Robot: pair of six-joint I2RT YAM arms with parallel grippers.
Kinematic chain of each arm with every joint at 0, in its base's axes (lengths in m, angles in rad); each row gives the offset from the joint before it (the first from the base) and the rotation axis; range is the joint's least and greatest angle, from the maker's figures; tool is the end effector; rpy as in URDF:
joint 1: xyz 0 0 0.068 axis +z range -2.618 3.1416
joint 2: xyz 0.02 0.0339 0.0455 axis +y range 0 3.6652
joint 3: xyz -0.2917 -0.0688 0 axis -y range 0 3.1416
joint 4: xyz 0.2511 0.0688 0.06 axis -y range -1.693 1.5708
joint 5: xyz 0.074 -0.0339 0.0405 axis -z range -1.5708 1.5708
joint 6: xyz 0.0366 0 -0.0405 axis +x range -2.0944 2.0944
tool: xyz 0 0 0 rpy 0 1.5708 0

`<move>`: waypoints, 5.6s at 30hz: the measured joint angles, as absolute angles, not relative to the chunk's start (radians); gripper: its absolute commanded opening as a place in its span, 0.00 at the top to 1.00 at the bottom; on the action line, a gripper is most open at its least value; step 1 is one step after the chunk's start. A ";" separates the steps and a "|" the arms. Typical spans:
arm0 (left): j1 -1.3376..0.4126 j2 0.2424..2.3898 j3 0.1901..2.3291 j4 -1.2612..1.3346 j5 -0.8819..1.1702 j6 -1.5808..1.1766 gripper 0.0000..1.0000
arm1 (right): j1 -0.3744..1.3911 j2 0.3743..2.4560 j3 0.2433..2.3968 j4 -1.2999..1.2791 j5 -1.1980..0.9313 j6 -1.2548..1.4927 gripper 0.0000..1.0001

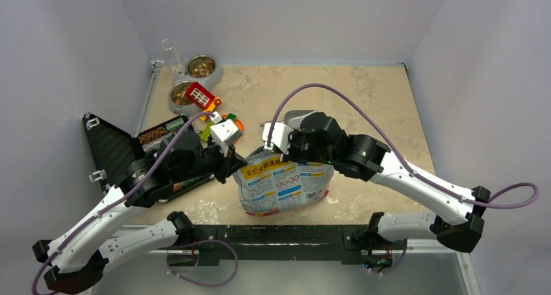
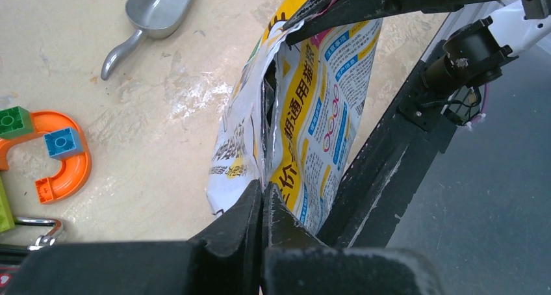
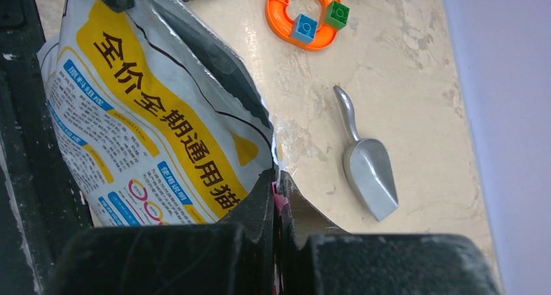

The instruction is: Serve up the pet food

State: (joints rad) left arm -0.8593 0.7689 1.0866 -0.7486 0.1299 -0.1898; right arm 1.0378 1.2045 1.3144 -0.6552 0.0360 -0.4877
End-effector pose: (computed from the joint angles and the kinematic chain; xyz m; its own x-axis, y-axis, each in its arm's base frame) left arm 0.0815 -0.1018 0.4057 -0.4240 0.2053 -0.8821 0.7615 0.6080 -0.2246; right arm 0.1297 0.2173 0.4157 0.1632 -0.6450 -0.7465 -0.8701 0.2627 -0.4171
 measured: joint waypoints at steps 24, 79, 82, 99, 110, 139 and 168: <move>-0.853 0.904 1.240 -0.900 0.374 -0.101 1.00 | 1.106 1.184 1.316 -0.830 -0.032 -0.511 0.72; -0.754 1.198 1.393 -1.084 0.071 -2.079 0.85 | 1.129 1.060 1.145 -0.621 0.272 -0.585 1.00; -0.761 1.202 1.389 -1.093 0.062 -2.083 1.00 | 1.132 1.060 1.146 -0.627 0.273 -0.588 0.84; -0.767 1.060 1.230 -1.002 0.114 -2.085 1.00 | 1.225 1.219 1.303 -0.580 0.138 -0.632 0.49; -0.759 1.053 1.211 -0.971 0.120 -2.083 1.00 | 1.302 1.356 1.277 -0.445 0.440 -0.736 1.00; -0.672 1.062 1.278 -1.133 0.147 -2.085 1.00 | 1.157 0.991 1.016 -0.513 0.361 -0.639 1.00; -0.628 1.059 1.311 -1.207 0.186 -2.061 1.00 | 1.216 1.357 1.473 -0.770 0.077 -0.575 0.53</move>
